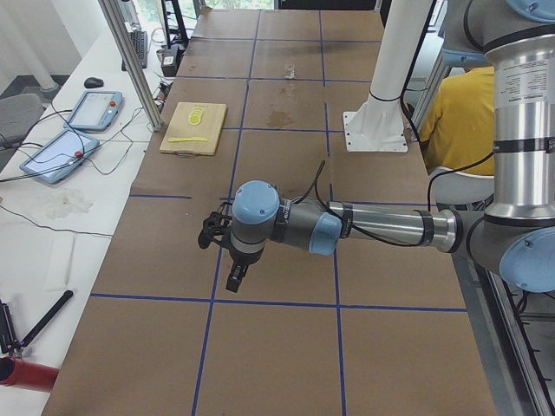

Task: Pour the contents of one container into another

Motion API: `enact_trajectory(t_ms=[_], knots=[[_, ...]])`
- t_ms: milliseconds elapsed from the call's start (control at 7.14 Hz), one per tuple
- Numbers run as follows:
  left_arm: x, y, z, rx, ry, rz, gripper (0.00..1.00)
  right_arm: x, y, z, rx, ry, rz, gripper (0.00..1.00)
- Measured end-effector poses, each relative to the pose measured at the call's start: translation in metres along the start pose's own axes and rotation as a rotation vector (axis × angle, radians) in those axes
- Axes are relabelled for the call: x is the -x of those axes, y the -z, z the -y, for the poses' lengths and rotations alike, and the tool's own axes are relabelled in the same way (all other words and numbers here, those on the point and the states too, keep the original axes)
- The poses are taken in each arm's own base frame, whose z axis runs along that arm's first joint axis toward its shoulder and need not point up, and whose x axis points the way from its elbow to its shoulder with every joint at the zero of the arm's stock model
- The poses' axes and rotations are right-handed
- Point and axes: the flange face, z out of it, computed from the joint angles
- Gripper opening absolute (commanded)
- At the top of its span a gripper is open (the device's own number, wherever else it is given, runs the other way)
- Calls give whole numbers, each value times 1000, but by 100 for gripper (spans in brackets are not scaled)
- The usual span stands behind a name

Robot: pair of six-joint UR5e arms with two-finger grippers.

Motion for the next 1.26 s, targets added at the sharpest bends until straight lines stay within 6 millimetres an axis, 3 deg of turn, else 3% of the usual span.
enact_trajectory(t_ms=[420, 700, 980, 1261], knots=[[-1, -1, 4, -225, -205, -8, 100, 11, 14, 10, -53, 48, 1, 100], [-17, 6, 1, -317, -263, -101, 100, 10, 14, 11, -99, 79, 0, 100], [-40, 19, 5, -410, -290, -148, 100, 10, 15, 13, -120, 48, 1, 100], [-88, 6, 9, -475, -232, -248, 100, 10, 14, 13, -122, 37, 2, 100]])
